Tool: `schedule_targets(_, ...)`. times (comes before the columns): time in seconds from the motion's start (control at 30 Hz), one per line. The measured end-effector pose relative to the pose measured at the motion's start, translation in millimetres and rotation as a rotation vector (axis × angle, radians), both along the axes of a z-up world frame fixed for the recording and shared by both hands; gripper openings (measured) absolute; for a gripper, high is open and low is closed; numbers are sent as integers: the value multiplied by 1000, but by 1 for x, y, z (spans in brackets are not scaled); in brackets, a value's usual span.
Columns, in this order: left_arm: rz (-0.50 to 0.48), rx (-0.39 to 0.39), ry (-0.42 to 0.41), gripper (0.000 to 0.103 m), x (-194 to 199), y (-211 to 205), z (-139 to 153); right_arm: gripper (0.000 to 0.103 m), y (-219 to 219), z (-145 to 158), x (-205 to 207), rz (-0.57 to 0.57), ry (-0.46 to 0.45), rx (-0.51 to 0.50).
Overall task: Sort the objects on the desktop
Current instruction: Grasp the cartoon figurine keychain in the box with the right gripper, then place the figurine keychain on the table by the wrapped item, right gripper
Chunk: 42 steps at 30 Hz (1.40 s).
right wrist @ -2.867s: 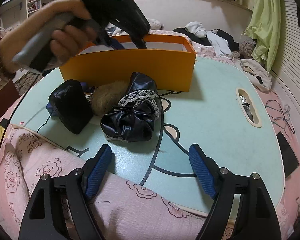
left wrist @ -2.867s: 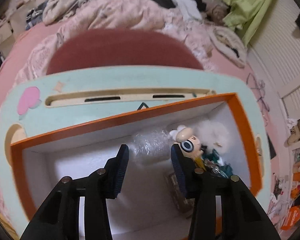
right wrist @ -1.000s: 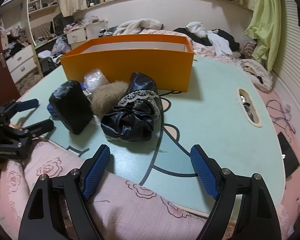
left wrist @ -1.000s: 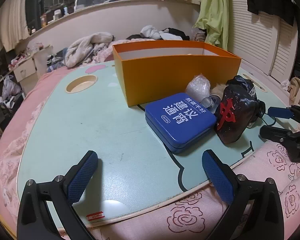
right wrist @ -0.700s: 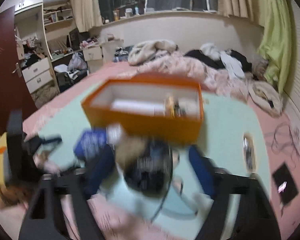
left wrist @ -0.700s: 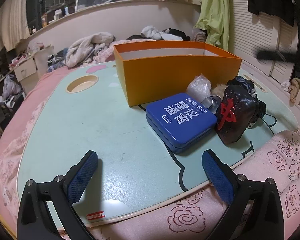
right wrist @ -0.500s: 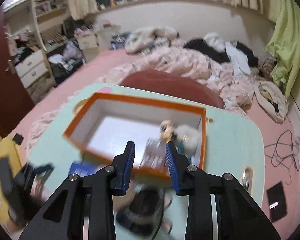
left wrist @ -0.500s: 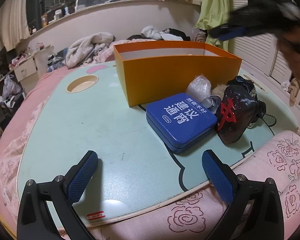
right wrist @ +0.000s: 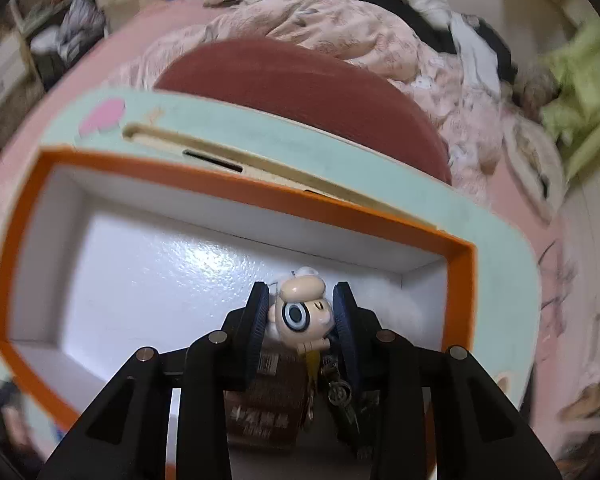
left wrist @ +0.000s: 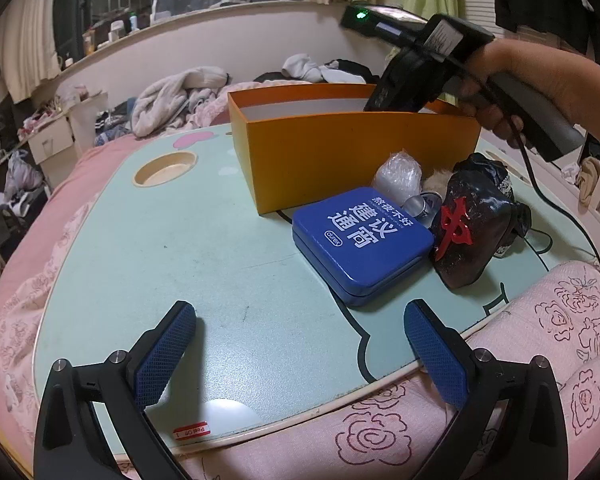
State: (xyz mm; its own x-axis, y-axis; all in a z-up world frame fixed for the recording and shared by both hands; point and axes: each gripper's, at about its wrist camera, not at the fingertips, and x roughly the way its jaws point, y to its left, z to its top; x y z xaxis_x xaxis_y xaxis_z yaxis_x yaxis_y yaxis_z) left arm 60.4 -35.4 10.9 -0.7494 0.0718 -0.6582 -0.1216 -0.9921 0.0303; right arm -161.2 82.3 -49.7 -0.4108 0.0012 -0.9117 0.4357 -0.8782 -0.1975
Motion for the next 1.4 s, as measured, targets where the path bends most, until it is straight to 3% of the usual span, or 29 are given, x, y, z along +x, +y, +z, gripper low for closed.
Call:
schedule_targets(0.13,0,-1,1,103,0,0,0,33,1,13,13,3,68,-52)
schedule_targets(0.3,0,0,1,103,0,0,0,33,24,78,62,36,284,-294)
schedule_targets(0.47,0,0,2,103,0,-1,0,33,50,125,130,104,316,-462)
schedule_targets(0.53,0,0,2,103,0,-1,0,33,57,124,152,113,275,-509)
schedule_targets(0.7,0,0,3,103,0,-2,0,34,59,81,158,108,113,-553)
schedule_targets(0.87,0,0,3,103,1,-1,0,34,70,65,157,19,141,-655)
schedule_targets(0.93,0,0,3,103,1,-1,0,42,83,68,161,-2,174,-715)
schedule_targets(1.0,1,-1,3,103,0,-1,1,61,94,69,183,-17,245,-681)
schedule_targets(1.13,2,-1,3,103,-1,-2,1,64,103,42,229,-15,304,-483)
schedule_targets(1.23,2,-1,3,103,1,-2,1,65,102,8,239,-22,209,-444)
schedule_targets(1.33,5,-3,3,103,0,-2,1,82,81,-13,237,-27,245,-320)
schedule_targets(1.4,7,0,2,103,0,-1,1,84,75,-9,229,-35,230,-314)
